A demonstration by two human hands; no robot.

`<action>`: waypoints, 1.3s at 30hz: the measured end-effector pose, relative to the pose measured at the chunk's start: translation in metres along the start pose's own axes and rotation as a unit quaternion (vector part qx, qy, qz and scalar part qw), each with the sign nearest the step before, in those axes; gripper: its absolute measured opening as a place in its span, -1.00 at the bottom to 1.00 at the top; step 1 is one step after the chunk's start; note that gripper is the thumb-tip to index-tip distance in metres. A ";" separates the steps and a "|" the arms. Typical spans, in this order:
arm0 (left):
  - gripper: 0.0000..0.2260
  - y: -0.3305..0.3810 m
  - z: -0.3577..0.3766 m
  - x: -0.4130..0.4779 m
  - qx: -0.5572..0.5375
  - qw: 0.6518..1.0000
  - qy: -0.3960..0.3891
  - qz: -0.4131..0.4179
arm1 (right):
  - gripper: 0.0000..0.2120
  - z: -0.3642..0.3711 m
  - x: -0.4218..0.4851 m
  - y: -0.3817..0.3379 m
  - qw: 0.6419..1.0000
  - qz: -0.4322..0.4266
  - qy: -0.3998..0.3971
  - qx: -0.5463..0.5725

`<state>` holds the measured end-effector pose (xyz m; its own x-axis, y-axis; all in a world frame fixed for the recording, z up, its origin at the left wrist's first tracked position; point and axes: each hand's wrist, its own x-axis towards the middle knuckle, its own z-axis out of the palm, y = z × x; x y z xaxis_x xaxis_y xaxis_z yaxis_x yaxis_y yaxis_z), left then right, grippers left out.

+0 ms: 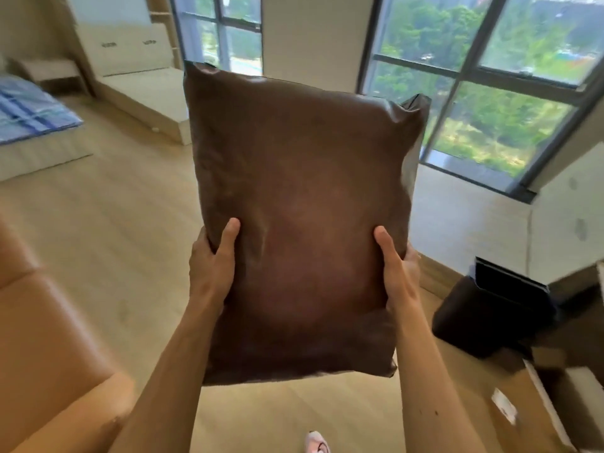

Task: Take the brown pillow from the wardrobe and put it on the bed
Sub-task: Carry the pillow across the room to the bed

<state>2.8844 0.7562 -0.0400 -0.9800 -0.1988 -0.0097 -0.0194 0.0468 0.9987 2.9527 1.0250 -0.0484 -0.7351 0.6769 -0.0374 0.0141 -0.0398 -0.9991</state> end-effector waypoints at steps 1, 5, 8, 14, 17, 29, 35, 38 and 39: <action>-0.29 0.002 0.010 0.006 -0.003 1.000 0.019 -0.010 | -0.53 0.003 0.020 -0.002 1.000 0.004 -0.018 -0.005; -0.24 0.004 0.033 0.026 -0.045 0.994 0.080 -0.052 | -0.49 0.024 0.084 -0.010 0.996 0.013 -0.084 -0.016; -0.20 0.005 0.038 0.041 -0.048 0.988 0.134 -0.062 | -0.36 0.049 0.119 -0.008 0.991 0.018 -0.134 -0.026; -0.15 -0.003 0.044 0.095 -0.047 0.977 0.197 -0.075 | -0.39 0.123 0.184 0.001 0.977 0.023 -0.206 -0.049; -0.28 -0.010 0.042 0.140 -0.058 0.971 0.219 -0.073 | -0.59 0.170 0.219 0.007 0.973 -0.002 -0.224 -0.058; -0.25 0.000 0.033 0.371 -0.076 0.963 0.250 -0.064 | -0.48 0.371 0.351 -0.003 0.961 0.007 -0.272 -0.044; -0.21 -0.004 0.016 0.476 -0.042 0.958 0.278 -0.057 | -0.51 0.482 0.410 0.007 0.955 0.001 -0.294 -0.037; -0.18 -0.014 0.004 0.534 -0.046 0.952 0.299 -0.053 | -0.44 0.551 0.440 0.021 0.946 0.005 -0.322 -0.042; -0.20 -0.015 0.000 0.551 -0.049 0.949 0.308 -0.050 | -0.43 0.572 0.448 0.024 0.943 0.004 -0.329 -0.042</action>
<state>2.3444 0.6455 -0.0608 -0.6713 -0.7339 -0.1037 -0.0582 -0.0872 0.9945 2.2360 0.9071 -0.0782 -0.9959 0.0729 -0.0531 0.0557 0.0347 -0.9978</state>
